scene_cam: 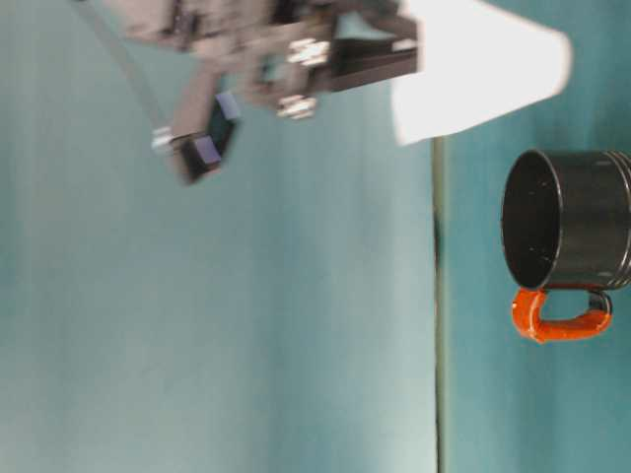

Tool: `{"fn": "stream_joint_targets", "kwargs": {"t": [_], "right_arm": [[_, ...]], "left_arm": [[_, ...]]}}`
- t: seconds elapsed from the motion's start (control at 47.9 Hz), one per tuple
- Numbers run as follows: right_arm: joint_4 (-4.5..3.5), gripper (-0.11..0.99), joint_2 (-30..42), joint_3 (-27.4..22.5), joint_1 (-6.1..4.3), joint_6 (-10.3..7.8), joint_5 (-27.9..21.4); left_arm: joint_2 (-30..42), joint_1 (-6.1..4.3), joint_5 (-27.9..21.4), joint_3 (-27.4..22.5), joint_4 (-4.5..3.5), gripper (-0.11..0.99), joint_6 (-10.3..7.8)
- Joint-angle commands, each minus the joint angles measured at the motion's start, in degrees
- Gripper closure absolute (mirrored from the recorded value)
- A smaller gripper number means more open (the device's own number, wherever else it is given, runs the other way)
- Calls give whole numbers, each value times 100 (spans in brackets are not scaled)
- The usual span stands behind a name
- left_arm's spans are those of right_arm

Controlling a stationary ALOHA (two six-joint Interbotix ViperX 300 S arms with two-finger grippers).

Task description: Put the paper cup into the moved red handle cup holder.

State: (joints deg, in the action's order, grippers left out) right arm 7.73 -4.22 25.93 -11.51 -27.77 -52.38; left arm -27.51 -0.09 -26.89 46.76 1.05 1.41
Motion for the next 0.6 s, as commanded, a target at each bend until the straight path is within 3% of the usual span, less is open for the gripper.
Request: {"fn": "stream_joint_targets", "kwargs": {"t": [0.0,0.104,0.355,0.521,0.584], "right_arm": [[-44,98,-492,-352,9,-18,-193],[-79,98,-439,-589,53,0,-237],[-246,98,-193,-976,255,9,-79],[-545,98,44,-1266,413,9,9],[-615,98,149,-1345,439,18,9]], "left_arm": [[-44,9,26,-62,18,-3,0],[-53,9,26,-62,18,-3,18],[-53,9,26,-62,18,-3,18],[-53,9,26,-62,18,-3,18],[-62,9,35,-62,18,-3,18]]}}
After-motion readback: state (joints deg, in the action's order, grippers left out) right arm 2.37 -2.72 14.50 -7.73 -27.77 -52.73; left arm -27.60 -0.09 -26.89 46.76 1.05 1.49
